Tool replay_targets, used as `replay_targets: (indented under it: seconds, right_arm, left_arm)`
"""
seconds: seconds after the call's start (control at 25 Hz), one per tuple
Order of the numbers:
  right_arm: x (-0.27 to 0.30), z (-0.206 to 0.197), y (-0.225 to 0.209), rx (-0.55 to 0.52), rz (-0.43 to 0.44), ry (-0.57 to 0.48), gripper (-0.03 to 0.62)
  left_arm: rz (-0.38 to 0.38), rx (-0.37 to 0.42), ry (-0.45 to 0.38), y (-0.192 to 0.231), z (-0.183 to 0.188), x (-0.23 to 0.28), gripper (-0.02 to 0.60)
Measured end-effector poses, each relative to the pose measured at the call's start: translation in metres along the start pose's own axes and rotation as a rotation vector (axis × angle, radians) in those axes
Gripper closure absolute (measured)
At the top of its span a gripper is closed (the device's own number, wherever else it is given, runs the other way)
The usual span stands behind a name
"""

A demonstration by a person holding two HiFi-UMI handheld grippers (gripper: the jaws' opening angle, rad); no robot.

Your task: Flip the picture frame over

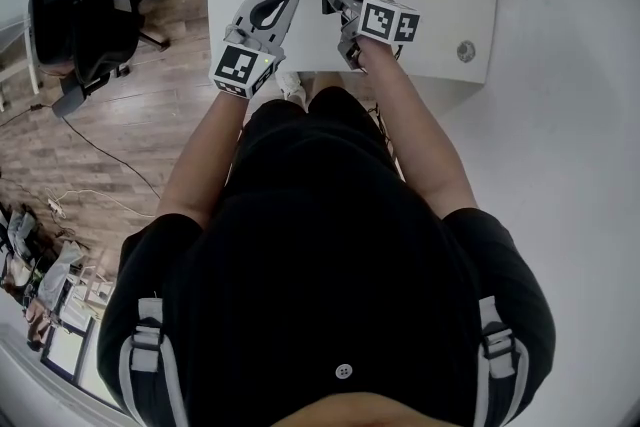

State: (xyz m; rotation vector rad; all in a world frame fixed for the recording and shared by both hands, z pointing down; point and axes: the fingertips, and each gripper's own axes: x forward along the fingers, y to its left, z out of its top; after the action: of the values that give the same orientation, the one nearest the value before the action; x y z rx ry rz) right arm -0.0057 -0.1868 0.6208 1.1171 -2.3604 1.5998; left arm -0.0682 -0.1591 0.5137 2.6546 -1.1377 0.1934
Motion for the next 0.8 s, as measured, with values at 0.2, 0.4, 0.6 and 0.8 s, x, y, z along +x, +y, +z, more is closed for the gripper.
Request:
replay_targets:
  seconds: [0.2, 0.4, 0.6, 0.8]
  right_arm:
    - [0.002, -0.002, 0.005, 0.11, 0.105, -0.013, 0.545]
    - [0.0, -0.008, 0.005, 0.228, 0.226, -0.016, 0.545]
    - [0.003, -0.011, -0.002, 0.311, 0.313, -0.019, 0.545]
    - [0.006, -0.008, -0.019, 0.397, 0.368, -0.051, 0.545]
  left_arm:
    - [0.004, -0.007, 0.022, 0.003, -0.008, -0.004, 0.577]
    - [0.003, -0.011, 0.01, 0.0, -0.007, 0.001, 0.577]
    - [-0.006, -0.017, 0.018, 0.001, -0.015, 0.006, 0.577]
    - [-0.02, -0.022, 0.034, 0.002, -0.022, 0.016, 0.577]
